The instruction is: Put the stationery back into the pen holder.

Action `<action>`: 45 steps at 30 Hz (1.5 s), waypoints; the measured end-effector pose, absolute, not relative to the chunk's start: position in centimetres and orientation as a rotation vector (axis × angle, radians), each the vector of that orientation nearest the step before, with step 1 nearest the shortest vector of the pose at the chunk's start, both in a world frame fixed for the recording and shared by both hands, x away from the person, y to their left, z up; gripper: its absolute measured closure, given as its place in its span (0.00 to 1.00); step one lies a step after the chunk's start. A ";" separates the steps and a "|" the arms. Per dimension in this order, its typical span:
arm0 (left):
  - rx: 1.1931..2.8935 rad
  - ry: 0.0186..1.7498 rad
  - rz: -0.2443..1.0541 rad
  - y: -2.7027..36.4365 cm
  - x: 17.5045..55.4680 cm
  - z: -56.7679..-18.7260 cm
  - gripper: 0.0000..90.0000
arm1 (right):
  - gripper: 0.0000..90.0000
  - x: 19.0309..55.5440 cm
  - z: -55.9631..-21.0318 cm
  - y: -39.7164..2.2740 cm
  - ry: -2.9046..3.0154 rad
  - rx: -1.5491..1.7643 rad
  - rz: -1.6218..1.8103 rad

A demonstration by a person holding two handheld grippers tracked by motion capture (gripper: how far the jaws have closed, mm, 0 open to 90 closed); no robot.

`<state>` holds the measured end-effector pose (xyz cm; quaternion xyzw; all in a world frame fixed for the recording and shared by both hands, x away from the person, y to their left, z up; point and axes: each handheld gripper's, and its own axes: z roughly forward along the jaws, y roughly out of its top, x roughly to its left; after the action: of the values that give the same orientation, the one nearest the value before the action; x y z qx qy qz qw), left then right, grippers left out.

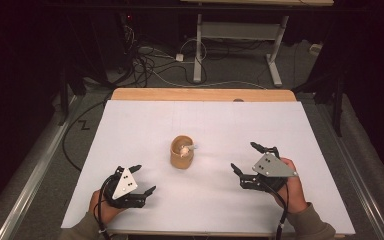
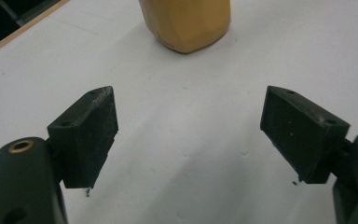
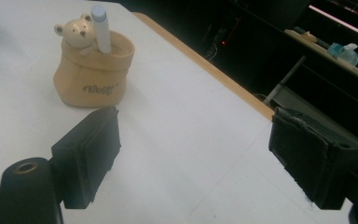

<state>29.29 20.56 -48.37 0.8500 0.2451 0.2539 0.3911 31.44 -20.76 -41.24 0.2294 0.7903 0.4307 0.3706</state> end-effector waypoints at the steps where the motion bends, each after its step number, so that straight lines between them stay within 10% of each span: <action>1: 2.160 0.623 0.645 20.6 29.3 -48.4 0.20 | 0.19 31.4 -41.3 -20.9 2.030 0.592 1.102; 45: 2.171 0.615 0.653 20.4 29.4 -48.5 0.20 | 0.21 29.4 -47.4 -27.4 2.068 0.779 1.035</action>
<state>29.42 20.43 -48.47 0.8526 0.2415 0.2566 0.3859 29.44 -27.36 -47.44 0.2998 0.7959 0.3985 0.3434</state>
